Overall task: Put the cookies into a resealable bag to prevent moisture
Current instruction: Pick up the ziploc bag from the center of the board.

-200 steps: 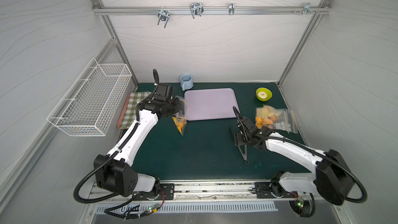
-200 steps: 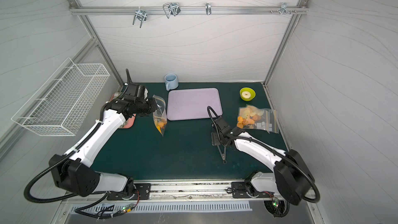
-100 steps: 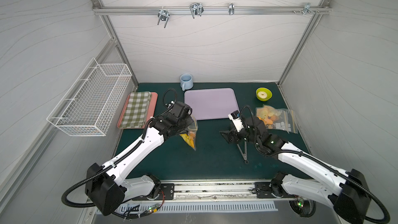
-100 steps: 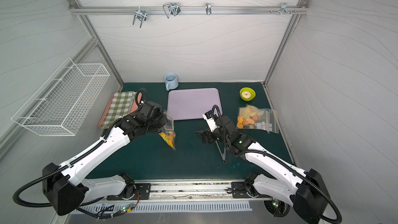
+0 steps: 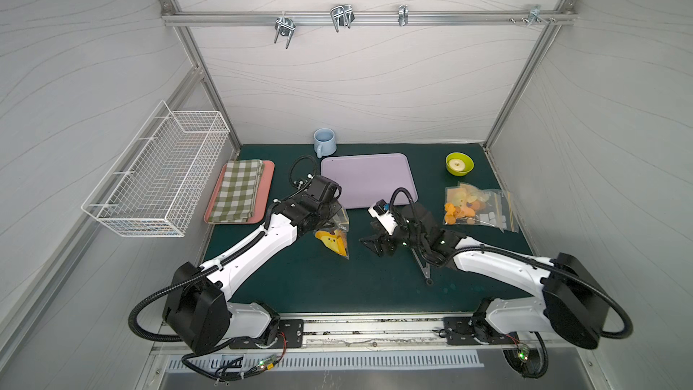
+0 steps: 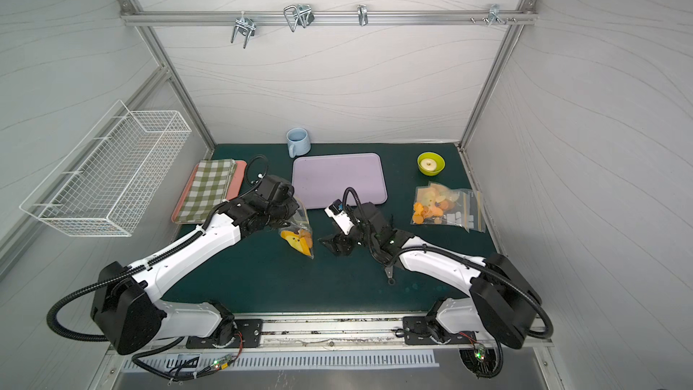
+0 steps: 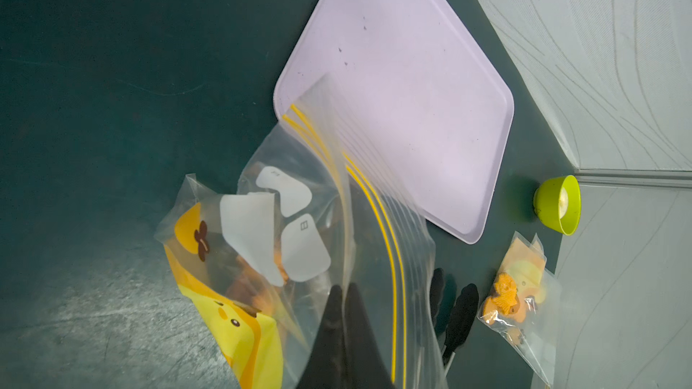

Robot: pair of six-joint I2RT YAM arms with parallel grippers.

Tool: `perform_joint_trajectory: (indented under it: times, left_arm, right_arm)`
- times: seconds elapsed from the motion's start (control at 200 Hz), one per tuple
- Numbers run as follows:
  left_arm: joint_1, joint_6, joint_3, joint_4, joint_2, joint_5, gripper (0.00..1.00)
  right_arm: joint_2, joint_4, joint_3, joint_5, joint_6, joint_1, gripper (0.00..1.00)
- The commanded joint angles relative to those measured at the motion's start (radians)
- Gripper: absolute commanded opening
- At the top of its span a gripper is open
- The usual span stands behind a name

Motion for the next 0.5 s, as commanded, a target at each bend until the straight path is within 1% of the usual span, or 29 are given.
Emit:
perform_joint_trajectory:
  times: [0.0,0.065,0.205,0.31,0.41,0.455,0.495]
  left_arm:
    - [0.000,-0.001,0.041,0.024,0.017,-0.005,0.00]
    - [0.000,0.003,0.045,0.025,0.018,-0.001,0.00]
    - [0.001,0.009,0.051,0.023,0.020,0.004,0.00]
    - [0.001,0.008,0.051,0.022,0.018,0.006,0.00]
    - [0.003,0.010,0.053,0.023,0.018,0.008,0.00]
    - [0.004,0.009,0.054,0.022,0.018,0.009,0.00]
    - [0.006,0.009,0.053,0.023,0.018,0.010,0.00]
  right_arm:
    - [0.070,0.126,0.074,-0.001,-0.050,0.024,0.76]
    - [0.107,0.147,0.104,-0.005,-0.050,0.029,0.75]
    - [0.157,0.180,0.140,0.002,-0.052,0.040,0.70]
    - [0.182,0.195,0.156,0.010,-0.050,0.046,0.63]
    - [0.205,0.201,0.172,0.003,-0.049,0.047,0.54]
    - [0.211,0.202,0.180,-0.001,-0.048,0.048,0.52]
    - [0.216,0.201,0.185,-0.005,-0.049,0.049,0.48]
